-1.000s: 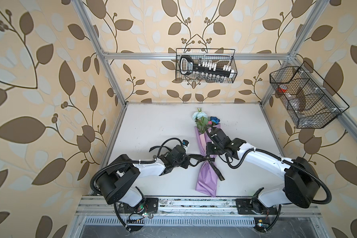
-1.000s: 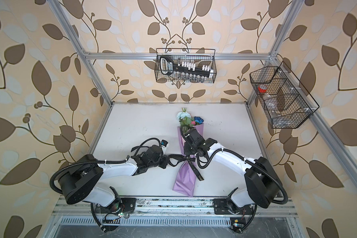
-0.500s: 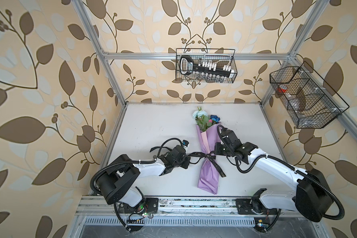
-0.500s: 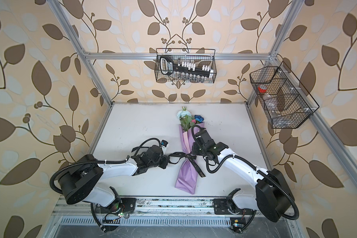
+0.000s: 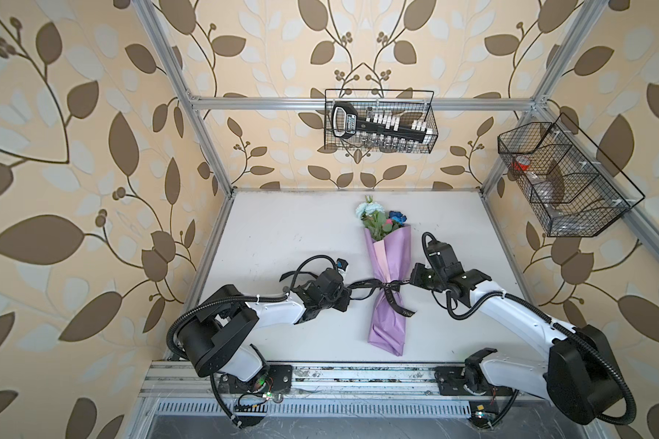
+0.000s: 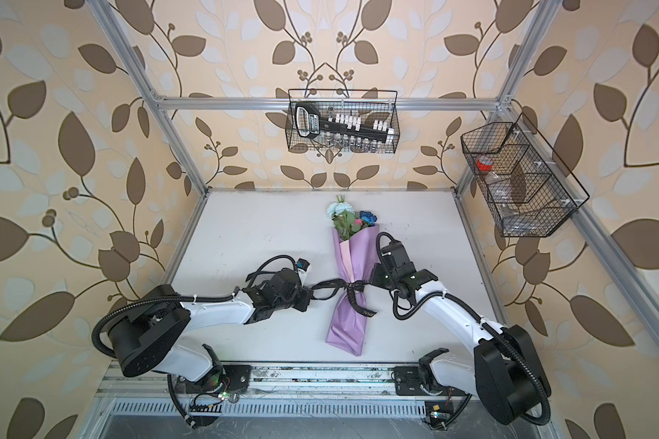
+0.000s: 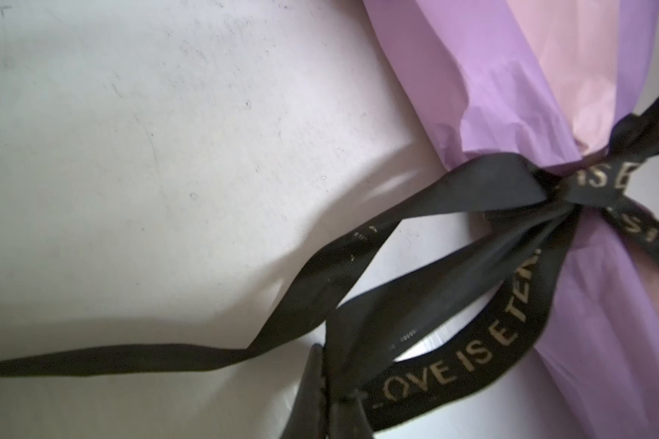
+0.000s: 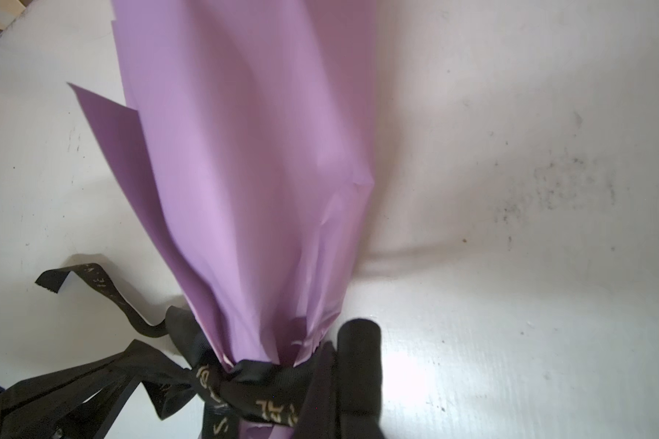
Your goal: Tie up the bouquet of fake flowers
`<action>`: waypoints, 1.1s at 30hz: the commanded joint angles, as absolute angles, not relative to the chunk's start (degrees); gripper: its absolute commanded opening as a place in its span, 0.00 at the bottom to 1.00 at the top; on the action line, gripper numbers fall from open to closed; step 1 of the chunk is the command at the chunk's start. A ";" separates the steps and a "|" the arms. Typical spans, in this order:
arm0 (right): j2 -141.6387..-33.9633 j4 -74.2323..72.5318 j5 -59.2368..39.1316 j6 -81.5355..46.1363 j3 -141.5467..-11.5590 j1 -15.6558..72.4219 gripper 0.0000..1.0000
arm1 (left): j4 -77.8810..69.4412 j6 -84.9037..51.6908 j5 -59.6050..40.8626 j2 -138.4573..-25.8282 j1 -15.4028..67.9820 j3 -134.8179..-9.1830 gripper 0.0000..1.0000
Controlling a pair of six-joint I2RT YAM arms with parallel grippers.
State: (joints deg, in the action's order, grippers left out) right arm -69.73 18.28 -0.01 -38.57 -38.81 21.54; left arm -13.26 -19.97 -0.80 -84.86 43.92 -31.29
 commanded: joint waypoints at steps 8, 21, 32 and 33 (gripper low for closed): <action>-70.18 15.51 0.63 -37.35 -36.42 16.37 0.00 | -10.16 -21.40 3.44 -86.12 43.77 -32.34 0.00; -75.28 8.52 -3.31 -36.12 -35.21 9.43 0.00 | -9.49 -24.09 7.25 -85.25 43.00 -31.29 0.00; -85.10 4.98 -3.42 -33.01 -41.31 7.67 0.00 | -8.53 -28.13 10.68 -79.73 37.64 -27.34 0.00; -86.14 4.72 -3.83 -32.78 -42.21 7.44 0.00 | -8.06 -28.04 11.17 -78.73 37.06 -27.04 0.00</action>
State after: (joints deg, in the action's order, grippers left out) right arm -83.96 5.98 -9.93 -35.14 -39.70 10.00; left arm -14.31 -25.65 3.49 -82.59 40.58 -29.67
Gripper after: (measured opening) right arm 0.049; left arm 0.048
